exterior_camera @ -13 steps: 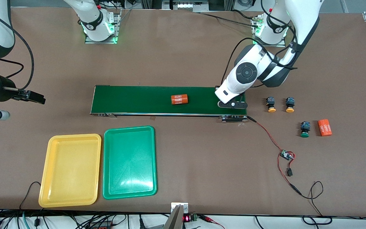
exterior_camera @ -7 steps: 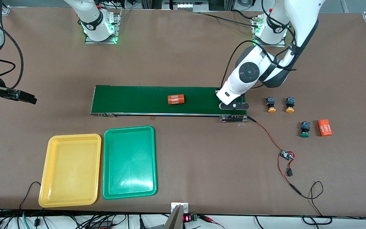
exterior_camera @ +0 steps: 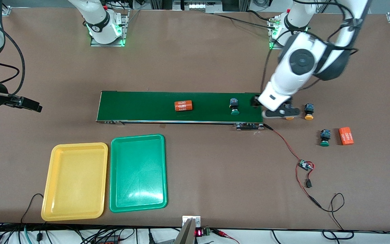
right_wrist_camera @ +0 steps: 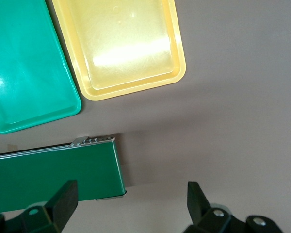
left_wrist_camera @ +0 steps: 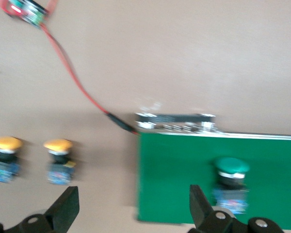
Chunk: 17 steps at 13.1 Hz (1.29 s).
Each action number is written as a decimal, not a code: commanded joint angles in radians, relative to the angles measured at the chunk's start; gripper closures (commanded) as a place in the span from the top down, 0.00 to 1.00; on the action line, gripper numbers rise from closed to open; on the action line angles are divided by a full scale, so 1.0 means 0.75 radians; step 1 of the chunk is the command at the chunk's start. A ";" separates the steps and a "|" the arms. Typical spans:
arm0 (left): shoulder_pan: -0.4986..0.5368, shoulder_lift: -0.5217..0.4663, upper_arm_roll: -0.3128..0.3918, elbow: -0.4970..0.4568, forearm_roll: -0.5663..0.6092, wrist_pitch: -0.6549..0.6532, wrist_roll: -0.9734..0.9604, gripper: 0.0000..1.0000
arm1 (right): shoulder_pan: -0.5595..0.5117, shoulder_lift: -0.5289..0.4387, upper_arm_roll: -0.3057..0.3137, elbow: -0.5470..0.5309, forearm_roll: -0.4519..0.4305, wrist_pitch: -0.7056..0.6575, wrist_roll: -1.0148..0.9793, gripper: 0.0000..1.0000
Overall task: Sort buttons by color to trays
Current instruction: 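Return the left gripper to the second green-capped button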
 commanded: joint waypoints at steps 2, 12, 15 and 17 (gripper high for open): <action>0.000 0.022 0.285 0.023 -0.009 -0.003 0.445 1.00 | -0.008 -0.007 0.004 0.004 0.025 0.004 0.004 1.00; 0.020 0.396 0.667 0.119 -0.011 0.420 0.984 1.00 | -0.008 -0.013 0.004 0.004 0.025 0.004 -0.012 1.00; 0.023 0.450 0.667 0.099 -0.013 0.420 0.986 1.00 | -0.006 -0.011 0.006 0.004 0.025 0.001 -0.022 1.00; 0.023 0.468 0.667 0.066 -0.023 0.422 0.986 1.00 | -0.004 -0.005 0.008 0.004 0.025 -0.007 -0.020 1.00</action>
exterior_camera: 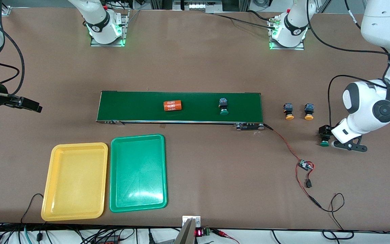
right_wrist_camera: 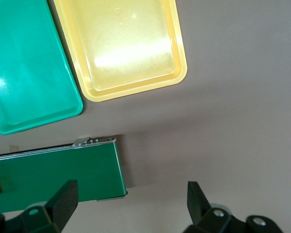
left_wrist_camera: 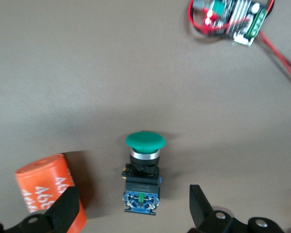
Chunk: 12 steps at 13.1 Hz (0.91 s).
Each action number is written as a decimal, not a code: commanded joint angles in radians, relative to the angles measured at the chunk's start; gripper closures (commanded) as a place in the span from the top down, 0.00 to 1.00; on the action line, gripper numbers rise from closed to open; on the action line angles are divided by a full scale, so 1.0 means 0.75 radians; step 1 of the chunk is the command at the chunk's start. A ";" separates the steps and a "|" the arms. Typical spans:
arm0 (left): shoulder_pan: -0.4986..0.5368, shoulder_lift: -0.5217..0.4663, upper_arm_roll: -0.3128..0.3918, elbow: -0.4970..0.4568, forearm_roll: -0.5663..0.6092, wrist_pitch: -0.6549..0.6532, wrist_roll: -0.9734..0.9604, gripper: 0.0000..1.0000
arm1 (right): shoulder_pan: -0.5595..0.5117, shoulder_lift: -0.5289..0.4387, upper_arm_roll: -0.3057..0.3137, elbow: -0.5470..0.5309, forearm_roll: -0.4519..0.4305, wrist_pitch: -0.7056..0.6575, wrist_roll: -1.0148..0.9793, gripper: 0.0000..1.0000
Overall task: Sort buttons by color to trays
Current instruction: 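Return the left gripper to the second green-capped button, then grasp the green button with the left gripper while the right gripper advances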
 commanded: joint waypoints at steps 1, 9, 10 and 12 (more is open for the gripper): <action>-0.003 0.028 0.009 -0.024 -0.023 -0.004 0.039 1.00 | -0.009 -0.009 0.005 0.003 0.023 -0.014 -0.019 1.00; -0.003 0.063 0.009 -0.019 -0.056 -0.010 0.019 0.30 | -0.054 0.008 -0.001 -0.003 0.070 -0.077 -0.058 1.00; -0.003 0.048 0.005 -0.012 -0.056 -0.019 0.014 0.23 | -0.058 0.006 -0.001 -0.005 0.074 -0.080 -0.064 1.00; -0.007 -0.015 -0.010 0.016 -0.056 -0.084 0.010 0.23 | -0.060 0.001 -0.001 -0.007 0.074 -0.110 -0.062 1.00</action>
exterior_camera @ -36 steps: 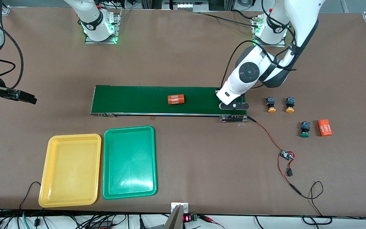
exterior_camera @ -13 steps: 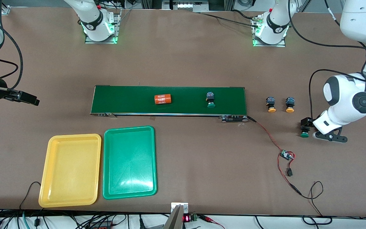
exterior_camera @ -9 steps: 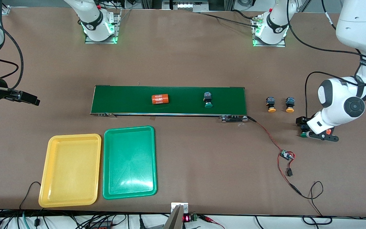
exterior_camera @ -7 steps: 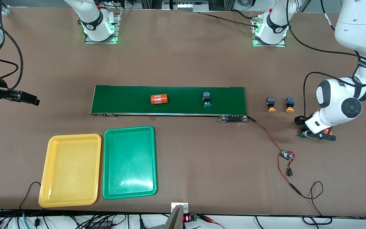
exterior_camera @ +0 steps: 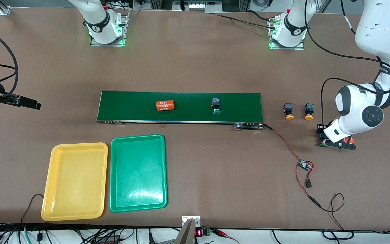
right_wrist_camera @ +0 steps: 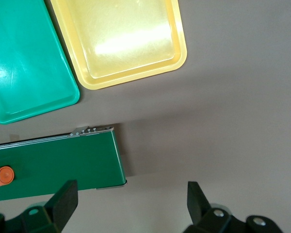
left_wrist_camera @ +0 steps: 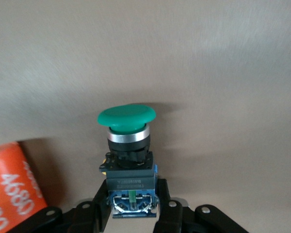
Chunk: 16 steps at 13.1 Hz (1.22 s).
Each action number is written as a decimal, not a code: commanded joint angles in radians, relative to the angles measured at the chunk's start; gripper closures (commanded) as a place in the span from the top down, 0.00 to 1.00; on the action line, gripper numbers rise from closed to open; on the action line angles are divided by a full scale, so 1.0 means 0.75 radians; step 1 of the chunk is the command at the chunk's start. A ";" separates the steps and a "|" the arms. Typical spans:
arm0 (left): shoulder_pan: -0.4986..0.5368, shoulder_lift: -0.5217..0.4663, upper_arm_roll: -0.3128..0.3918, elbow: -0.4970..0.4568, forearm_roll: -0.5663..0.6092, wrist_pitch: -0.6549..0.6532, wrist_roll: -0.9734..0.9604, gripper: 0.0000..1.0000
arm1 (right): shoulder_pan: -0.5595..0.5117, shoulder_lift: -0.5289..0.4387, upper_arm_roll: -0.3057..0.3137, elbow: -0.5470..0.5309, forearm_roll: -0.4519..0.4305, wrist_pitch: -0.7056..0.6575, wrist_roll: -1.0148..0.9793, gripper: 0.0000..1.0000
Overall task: Sort buttons by color to trays
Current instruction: 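Grasp the green button with the left gripper while the right gripper advances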
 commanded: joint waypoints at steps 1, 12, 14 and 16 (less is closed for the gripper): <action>-0.010 -0.116 -0.035 0.039 -0.035 -0.141 0.014 0.23 | -0.015 -0.010 0.007 -0.004 0.026 -0.045 -0.030 1.00; -0.053 -0.249 -0.685 0.094 -0.092 -0.608 -0.820 0.24 | 0.009 -0.445 0.021 -0.696 0.005 0.292 -0.112 1.00; -0.069 -0.239 -0.767 0.076 -0.111 -0.590 -0.959 0.24 | 0.018 -0.544 0.040 -0.878 0.003 0.429 -0.108 1.00; -0.073 -0.231 -0.810 0.021 -0.111 -0.484 -1.011 0.24 | 0.020 -0.595 0.103 -0.999 0.003 0.538 -0.081 1.00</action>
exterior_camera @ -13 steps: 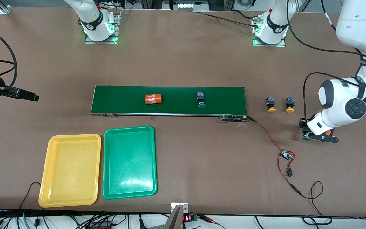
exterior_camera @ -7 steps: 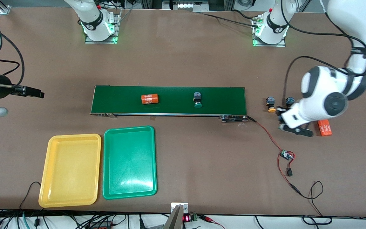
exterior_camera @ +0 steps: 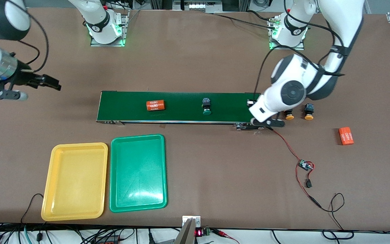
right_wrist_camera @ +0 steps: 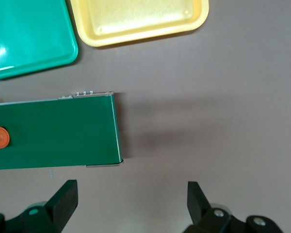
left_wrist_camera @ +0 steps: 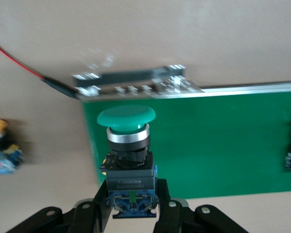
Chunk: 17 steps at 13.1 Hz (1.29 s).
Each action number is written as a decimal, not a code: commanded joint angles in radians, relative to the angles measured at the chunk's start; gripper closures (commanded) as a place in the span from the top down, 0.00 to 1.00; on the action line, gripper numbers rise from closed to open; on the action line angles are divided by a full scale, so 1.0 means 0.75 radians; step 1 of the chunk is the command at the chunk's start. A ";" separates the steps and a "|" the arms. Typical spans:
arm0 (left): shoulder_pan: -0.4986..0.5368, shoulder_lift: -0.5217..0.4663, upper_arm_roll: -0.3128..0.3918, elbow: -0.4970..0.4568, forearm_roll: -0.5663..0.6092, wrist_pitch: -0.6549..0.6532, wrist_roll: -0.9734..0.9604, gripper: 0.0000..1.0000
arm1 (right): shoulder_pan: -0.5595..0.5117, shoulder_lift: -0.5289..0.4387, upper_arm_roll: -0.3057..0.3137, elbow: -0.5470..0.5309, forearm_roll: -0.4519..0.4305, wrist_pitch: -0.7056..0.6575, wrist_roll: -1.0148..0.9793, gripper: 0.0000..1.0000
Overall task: Sort buttons by color to trays
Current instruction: 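Place the button on the conveyor with the left gripper while the right gripper lowers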
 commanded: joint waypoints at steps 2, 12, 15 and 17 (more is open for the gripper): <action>-0.014 0.017 -0.044 -0.141 -0.029 0.244 -0.071 0.25 | 0.005 -0.129 0.172 -0.241 -0.002 0.158 0.238 1.00; -0.030 -0.050 -0.071 -0.160 -0.027 0.264 -0.182 1.00 | 0.325 0.175 0.371 -0.210 0.012 0.547 0.765 1.00; -0.004 -0.183 0.027 -0.099 0.008 0.145 -0.154 1.00 | 0.350 0.200 0.371 -0.206 0.012 0.576 0.778 1.00; 0.011 -0.200 0.149 -0.032 0.079 0.057 0.074 1.00 | 0.358 0.217 0.371 -0.202 0.010 0.590 0.776 1.00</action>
